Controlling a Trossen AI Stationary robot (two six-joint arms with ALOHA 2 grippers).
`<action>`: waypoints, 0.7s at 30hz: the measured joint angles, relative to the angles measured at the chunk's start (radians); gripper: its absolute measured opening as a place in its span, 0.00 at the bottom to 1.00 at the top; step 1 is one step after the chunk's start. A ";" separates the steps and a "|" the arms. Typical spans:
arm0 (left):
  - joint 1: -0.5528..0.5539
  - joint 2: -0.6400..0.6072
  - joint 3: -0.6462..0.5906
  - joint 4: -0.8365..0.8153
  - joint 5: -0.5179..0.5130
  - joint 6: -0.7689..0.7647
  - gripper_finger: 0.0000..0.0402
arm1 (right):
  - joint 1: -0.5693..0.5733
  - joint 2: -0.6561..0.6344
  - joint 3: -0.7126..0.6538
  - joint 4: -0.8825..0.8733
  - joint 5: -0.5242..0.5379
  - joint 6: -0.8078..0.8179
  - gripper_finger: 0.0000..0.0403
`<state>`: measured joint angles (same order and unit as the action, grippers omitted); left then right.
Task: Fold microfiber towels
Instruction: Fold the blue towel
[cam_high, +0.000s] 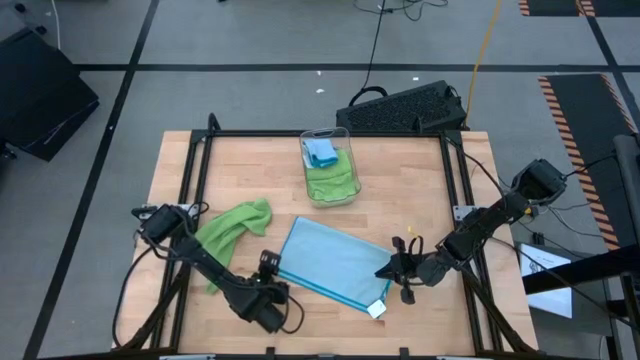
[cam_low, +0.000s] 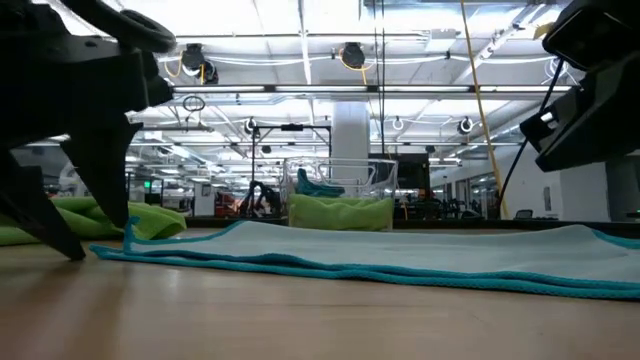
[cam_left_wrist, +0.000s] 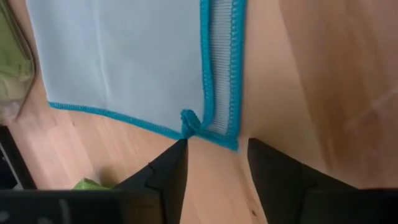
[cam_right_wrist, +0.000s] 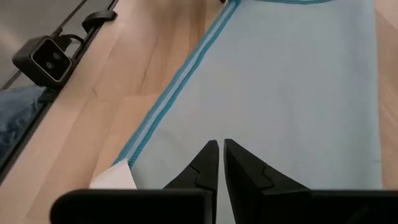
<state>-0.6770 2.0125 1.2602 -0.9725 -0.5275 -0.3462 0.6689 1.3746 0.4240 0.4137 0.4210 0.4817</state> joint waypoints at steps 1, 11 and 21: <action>0.006 0.000 -0.001 0.001 -0.002 0.011 0.42 | 0.000 0.000 0.000 0.000 0.000 -0.005 0.04; 0.062 -0.002 -0.006 0.031 0.006 0.154 0.51 | 0.001 0.000 0.000 0.001 0.001 -0.020 0.04; 0.086 -0.002 -0.006 0.054 0.065 0.193 0.29 | 0.001 0.000 0.000 0.000 0.004 -0.033 0.04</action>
<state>-0.5912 2.0102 1.2541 -0.9188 -0.4629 -0.1534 0.6697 1.3743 0.4244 0.4141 0.4248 0.4491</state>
